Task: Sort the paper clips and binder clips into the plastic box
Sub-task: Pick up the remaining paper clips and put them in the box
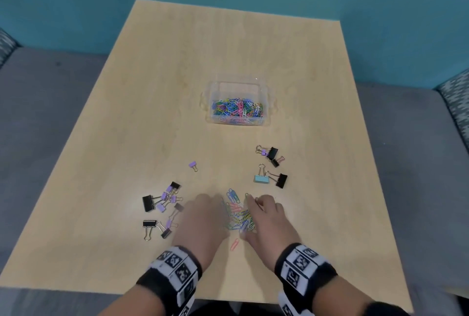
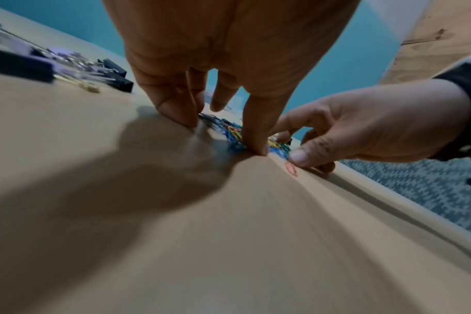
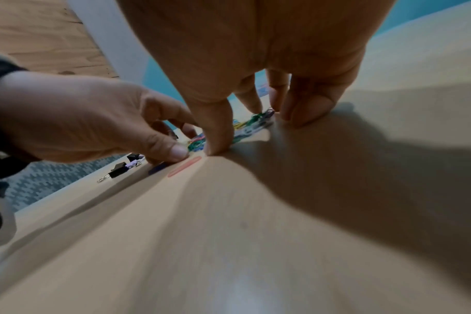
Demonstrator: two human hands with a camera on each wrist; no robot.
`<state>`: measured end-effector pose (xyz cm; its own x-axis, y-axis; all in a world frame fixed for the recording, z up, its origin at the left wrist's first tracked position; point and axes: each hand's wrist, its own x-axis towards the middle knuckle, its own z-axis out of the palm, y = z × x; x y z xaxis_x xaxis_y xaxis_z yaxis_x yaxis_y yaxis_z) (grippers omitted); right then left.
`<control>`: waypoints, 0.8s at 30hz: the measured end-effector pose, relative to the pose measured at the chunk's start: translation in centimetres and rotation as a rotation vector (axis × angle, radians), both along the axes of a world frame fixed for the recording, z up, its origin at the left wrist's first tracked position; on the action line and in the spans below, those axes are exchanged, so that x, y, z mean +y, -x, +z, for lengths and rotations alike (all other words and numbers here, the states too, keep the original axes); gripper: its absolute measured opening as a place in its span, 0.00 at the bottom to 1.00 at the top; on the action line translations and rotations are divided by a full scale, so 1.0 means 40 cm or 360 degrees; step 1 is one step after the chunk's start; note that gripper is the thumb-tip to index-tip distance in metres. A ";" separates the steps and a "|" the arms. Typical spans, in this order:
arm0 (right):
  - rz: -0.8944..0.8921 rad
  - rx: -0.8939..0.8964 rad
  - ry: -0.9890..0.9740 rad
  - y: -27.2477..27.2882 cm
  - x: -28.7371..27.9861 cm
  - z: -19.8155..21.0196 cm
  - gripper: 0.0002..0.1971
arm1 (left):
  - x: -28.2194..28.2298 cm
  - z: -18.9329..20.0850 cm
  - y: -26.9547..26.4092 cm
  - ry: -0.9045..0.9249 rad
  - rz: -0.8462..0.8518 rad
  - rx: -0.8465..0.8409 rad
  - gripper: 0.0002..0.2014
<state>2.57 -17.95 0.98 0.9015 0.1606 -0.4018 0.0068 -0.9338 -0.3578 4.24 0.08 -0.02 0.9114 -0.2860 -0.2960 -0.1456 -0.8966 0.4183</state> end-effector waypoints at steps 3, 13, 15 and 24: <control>-0.0034 -0.0053 -0.0042 -0.044 0.038 -0.018 0.28 | -0.023 -0.004 -0.041 0.0038 0.0043 0.0000 0.25; 0.0052 -0.0074 -0.0077 -0.095 0.042 -0.014 0.06 | -0.041 -0.036 -0.094 0.0013 0.0021 -0.0092 0.05; 0.0043 -0.0052 -0.0068 -0.100 0.038 -0.008 0.04 | -0.038 -0.032 -0.094 0.0011 0.0008 -0.0090 0.04; -0.0007 0.0040 -0.0050 -0.119 0.028 0.013 0.02 | -0.035 -0.011 -0.102 -0.0073 -0.0047 -0.0095 0.05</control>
<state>7.33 -16.84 1.50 0.8921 0.1692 -0.4190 -0.0068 -0.9222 -0.3868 8.34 -1.31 -0.48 0.9190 -0.3006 -0.2550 -0.1958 -0.9096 0.3665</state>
